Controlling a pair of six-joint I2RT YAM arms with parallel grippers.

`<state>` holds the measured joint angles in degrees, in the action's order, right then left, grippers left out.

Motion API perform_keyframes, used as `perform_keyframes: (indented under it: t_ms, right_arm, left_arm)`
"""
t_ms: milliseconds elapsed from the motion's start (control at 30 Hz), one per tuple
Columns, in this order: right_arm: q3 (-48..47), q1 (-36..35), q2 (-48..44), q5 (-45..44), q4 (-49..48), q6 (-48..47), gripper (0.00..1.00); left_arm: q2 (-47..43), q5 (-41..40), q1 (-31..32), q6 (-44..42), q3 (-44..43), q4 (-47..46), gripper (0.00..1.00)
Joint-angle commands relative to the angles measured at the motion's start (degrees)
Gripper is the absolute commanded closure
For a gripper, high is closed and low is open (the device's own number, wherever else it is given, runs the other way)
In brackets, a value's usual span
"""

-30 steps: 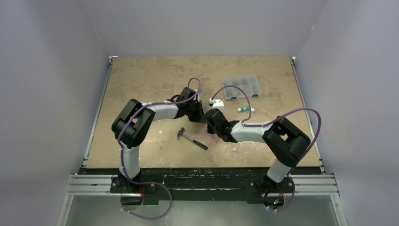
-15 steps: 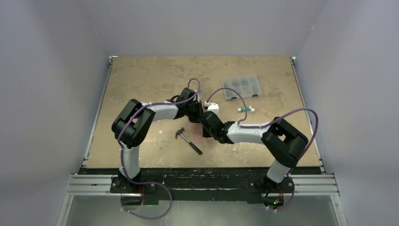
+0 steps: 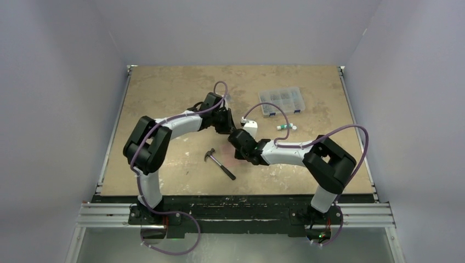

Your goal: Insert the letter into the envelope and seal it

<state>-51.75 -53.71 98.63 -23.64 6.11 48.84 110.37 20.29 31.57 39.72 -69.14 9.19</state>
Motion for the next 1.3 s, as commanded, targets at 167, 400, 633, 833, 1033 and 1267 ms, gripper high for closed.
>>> perform_keyframes:
  t_ms: [167,400,633,833,1033,1267]
  right_arm:
    - [-3.5,0.3,5.1,1.9,9.3,7.2,0.98]
    - [-4.3,1.8,5.8,5.1,7.0,8.3,0.99]
    - [-2.5,3.3,4.8,7.0,5.2,9.2,0.99]
    - [-2.2,3.5,4.0,7.3,4.6,8.4,0.99]
    - [-4.4,3.5,2.3,6.4,4.7,3.9,0.92]
    - [-6.8,3.4,-2.5,2.0,2.0,-2.9,0.82]
  left_arm:
    - [-12.6,-0.7,-0.6,-3.0,6.1,2.8,0.99]
    - [-15.2,6.4,0.6,-1.3,15.5,-2.6,1.0]
    - [-15.2,3.4,1.6,0.2,19.4,-4.0,1.0]
    - [-12.1,-1.8,2.3,-0.8,20.2,-2.9,1.0]
    - [-10.5,-7.3,2.6,-2.9,20.6,0.7,1.0]
    - [-9.8,-10.6,2.7,-3.8,19.7,2.5,1.0]
